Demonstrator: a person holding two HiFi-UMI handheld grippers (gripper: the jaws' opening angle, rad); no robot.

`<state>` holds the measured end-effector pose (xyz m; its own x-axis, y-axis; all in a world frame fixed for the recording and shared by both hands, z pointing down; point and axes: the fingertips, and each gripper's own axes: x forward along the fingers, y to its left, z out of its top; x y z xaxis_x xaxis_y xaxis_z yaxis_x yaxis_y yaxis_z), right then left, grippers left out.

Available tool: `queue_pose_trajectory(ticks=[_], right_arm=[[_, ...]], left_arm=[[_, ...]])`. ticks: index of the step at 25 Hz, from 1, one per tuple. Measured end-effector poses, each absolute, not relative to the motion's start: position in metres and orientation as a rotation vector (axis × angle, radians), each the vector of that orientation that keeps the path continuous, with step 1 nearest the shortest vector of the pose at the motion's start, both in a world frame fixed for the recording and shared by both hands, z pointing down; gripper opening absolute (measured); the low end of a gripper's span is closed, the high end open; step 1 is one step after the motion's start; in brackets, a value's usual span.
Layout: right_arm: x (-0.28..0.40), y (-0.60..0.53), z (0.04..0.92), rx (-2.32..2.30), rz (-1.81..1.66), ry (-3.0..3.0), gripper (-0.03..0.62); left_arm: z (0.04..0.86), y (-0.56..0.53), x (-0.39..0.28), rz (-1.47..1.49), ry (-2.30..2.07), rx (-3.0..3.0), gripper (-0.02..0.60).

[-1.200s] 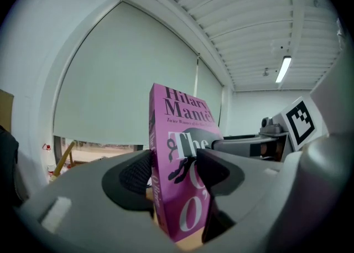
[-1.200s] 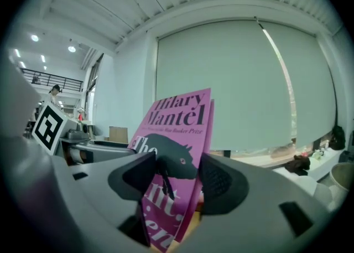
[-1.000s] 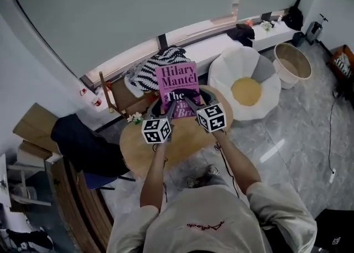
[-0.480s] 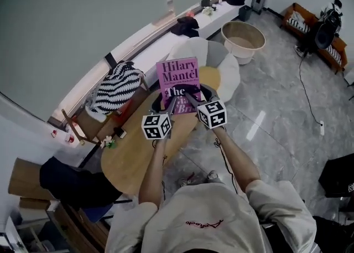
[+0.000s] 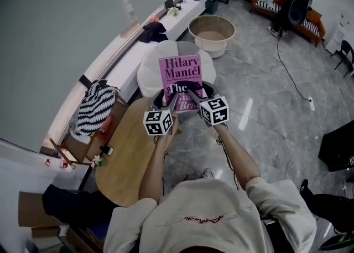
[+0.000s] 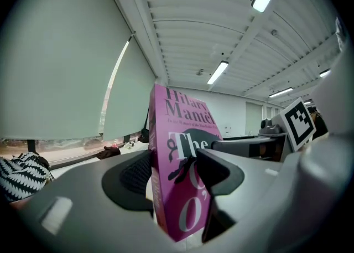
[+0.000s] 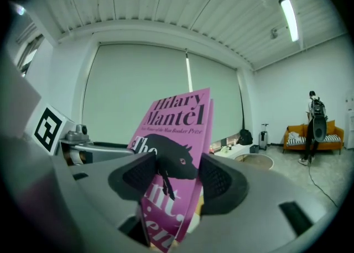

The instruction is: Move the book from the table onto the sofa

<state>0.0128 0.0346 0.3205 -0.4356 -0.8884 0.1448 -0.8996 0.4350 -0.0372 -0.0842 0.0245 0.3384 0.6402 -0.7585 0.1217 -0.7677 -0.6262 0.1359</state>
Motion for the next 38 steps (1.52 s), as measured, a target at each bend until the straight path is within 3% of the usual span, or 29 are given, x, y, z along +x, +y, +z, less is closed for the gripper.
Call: queue_pose_trajectory(ticks=[20,38], right_arm=[[0.109,0.030,0.333,1.652,0.189,-2.572,0.256],[0.129,-0.009,0.346,1.672,0.200,-2.550,0.255]], left_arm=[[0.352,0.017,0.012,0.120,-1.236,2.701,0.261],[0.366,-0.022,0.032,0.119,-1.204,2.691,0.261]])
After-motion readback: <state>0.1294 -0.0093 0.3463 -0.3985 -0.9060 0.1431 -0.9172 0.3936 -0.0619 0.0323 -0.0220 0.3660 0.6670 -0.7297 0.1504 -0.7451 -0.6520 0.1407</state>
